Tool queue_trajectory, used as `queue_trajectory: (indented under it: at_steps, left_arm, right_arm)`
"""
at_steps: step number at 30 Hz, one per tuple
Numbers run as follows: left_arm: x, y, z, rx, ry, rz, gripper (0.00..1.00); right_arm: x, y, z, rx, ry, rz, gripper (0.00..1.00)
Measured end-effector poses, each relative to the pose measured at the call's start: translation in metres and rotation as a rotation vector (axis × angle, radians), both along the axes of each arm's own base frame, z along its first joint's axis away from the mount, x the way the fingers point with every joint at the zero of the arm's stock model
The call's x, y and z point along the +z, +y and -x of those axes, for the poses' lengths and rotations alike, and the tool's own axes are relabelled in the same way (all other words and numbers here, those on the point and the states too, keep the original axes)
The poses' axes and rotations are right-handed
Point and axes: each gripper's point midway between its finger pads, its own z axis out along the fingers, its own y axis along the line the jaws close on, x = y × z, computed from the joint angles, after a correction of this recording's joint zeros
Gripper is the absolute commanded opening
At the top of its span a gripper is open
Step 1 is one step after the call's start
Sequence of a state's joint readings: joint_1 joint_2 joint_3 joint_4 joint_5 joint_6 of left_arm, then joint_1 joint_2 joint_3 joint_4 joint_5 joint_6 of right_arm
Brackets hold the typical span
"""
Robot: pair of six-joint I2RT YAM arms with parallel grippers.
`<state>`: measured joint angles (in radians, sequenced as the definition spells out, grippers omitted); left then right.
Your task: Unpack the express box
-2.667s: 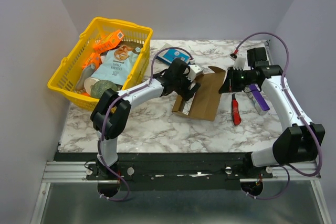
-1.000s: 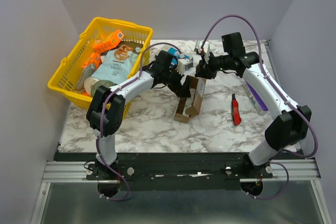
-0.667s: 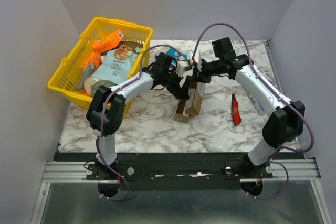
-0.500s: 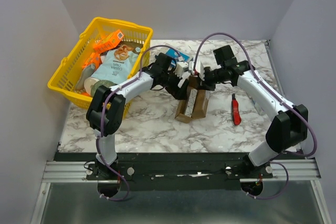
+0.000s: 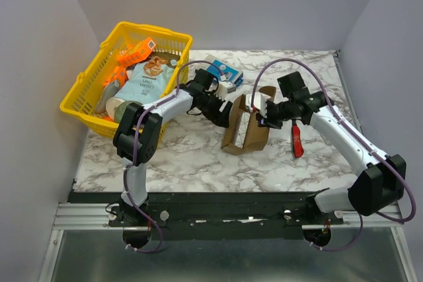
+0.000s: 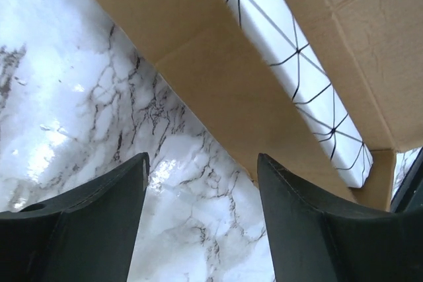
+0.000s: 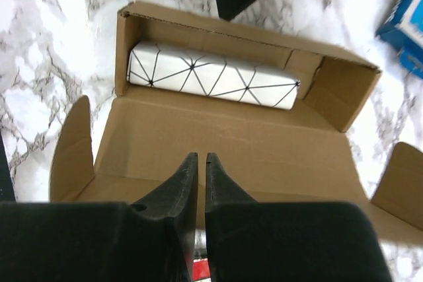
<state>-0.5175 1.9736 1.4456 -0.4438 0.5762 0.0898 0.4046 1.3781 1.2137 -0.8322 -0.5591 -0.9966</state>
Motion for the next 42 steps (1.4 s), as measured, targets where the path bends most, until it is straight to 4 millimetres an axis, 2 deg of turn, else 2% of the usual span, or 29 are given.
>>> queue_trajectory:
  at_steps: [1,3,10,15,19,22,24,26,31,35,38,42]
  left_arm:
    - [-0.002,0.001,0.002,0.0,0.011,-0.006,0.86]
    - [-0.002,0.001,0.002,0.006,0.018,-0.007,0.99]
    - [0.014,-0.005,-0.002,0.046,0.012,0.023,0.99]
    - [0.034,-0.031,0.001,0.021,-0.023,0.052,0.99]
    - [0.044,-0.054,0.014,-0.023,-0.042,0.064,0.99]
    - [0.044,-0.06,0.021,-0.026,-0.035,0.057,0.99]
    - [0.044,-0.059,0.02,-0.007,-0.033,0.042,0.99]
    - [0.047,-0.062,0.015,0.018,-0.047,0.016,0.99]
    - [0.066,-0.096,-0.004,0.073,-0.177,-0.044,0.99]
    - [0.056,-0.107,0.001,0.113,-0.218,-0.133,0.99]
    - [0.037,-0.108,0.009,0.11,-0.2,-0.186,0.99]
    - [0.018,-0.104,0.012,0.112,-0.172,-0.233,0.99]
  right_arm:
    - [-0.005,-0.002,0.001,-0.005,0.008,0.011,0.17]
    - [-0.011,-0.005,0.004,-0.01,0.021,0.026,0.17]
    - [-0.006,-0.007,0.007,-0.012,0.003,0.021,0.17]
    - [-0.008,-0.008,0.008,-0.017,0.009,0.023,0.11]
    - [-0.015,-0.014,0.005,-0.071,0.022,0.051,0.13]
    - [-0.023,-0.023,-0.001,-0.141,0.03,0.069,0.23]
    - [-0.03,-0.034,-0.006,-0.215,0.046,0.083,0.34]
    - [-0.035,-0.047,-0.013,-0.308,0.075,0.09,0.39]
    - [-0.045,-0.087,-0.04,-0.644,0.161,0.06,0.63]
    - [-0.039,-0.111,-0.05,-0.833,0.171,0.021,0.66]
    - [-0.029,-0.111,-0.051,-0.88,0.16,-0.024,0.66]
    - [-0.021,-0.108,-0.042,-0.903,0.16,-0.074,0.66]
